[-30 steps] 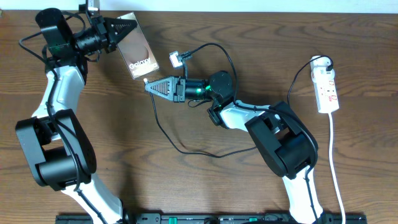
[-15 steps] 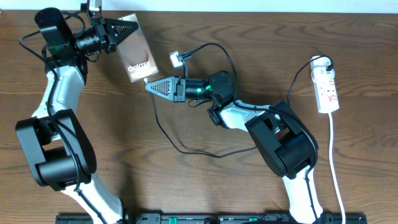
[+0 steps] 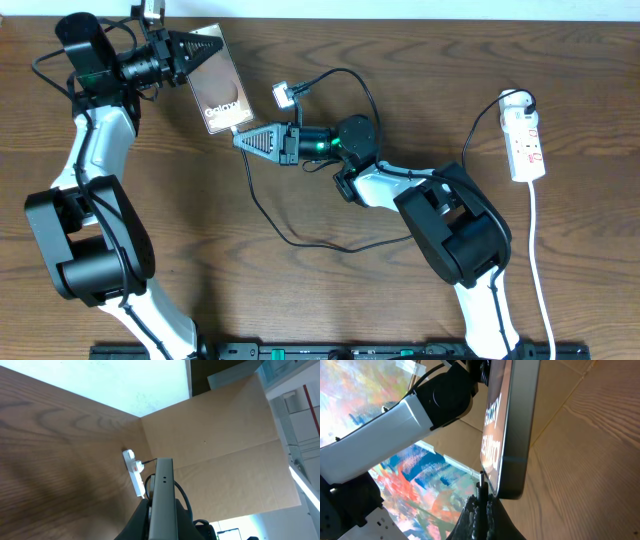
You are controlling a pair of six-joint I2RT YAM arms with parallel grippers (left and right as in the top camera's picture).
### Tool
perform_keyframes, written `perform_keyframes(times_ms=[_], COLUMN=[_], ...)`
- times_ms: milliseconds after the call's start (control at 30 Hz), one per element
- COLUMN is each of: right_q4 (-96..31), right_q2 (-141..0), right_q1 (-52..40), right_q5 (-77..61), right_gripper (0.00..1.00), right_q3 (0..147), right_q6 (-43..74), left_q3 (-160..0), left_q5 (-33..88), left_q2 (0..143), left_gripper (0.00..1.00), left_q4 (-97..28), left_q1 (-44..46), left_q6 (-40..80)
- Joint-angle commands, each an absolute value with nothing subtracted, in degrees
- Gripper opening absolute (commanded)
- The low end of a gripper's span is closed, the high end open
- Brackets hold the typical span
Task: Plug charger to phone and switch on socket
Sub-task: 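Push the USB-C plug into the phone's bottom port with the right gripper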
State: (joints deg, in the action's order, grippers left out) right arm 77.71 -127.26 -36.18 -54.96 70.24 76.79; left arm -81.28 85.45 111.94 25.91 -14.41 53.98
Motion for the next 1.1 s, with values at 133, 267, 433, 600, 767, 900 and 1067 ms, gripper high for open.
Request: perform_keyframes(times_ms=[133, 267, 433, 600, 767, 900, 1067], right_q4=[77.45, 76.38, 76.23, 73.43, 74.32, 76.53, 76.97], right_q2=[-127.74, -127.74, -127.74, -127.74, -127.74, -127.74, -127.74], right_q1=[-35.77, -35.79, -35.77, -35.77, -35.77, -35.77, -35.75], right_q5=[-53.52, -54.06, -55.0, -55.16, -55.0, -55.66, -55.83], right_gripper=[0.01, 0.01, 0.01, 0.01, 0.01, 0.01, 0.01], right_q3=[71.13, 71.13, 71.13, 71.13, 71.13, 71.13, 71.13], right_q6=[76.18, 75.09, 74.63, 73.19, 73.28, 73.91, 74.72], left_q3=[-81.65, -81.65, -81.65, -81.65, -81.65, -81.65, -81.65], left_q5=[87.64, 86.35, 84.93, 84.64, 84.86, 84.88, 85.06], left_q2=[110.37, 110.37, 110.37, 110.37, 110.37, 110.37, 110.37], left_gripper=[0.07, 0.07, 0.08, 0.08, 0.07, 0.07, 0.07], left_q4=[26.26, 26.26, 26.26, 26.26, 26.26, 26.28, 26.28], left_q1=[-14.31, -14.33, -14.33, -14.44, -14.44, -14.44, -14.44], left_q6=[53.74, 54.87, 55.18, 55.44, 55.37, 53.78, 53.67])
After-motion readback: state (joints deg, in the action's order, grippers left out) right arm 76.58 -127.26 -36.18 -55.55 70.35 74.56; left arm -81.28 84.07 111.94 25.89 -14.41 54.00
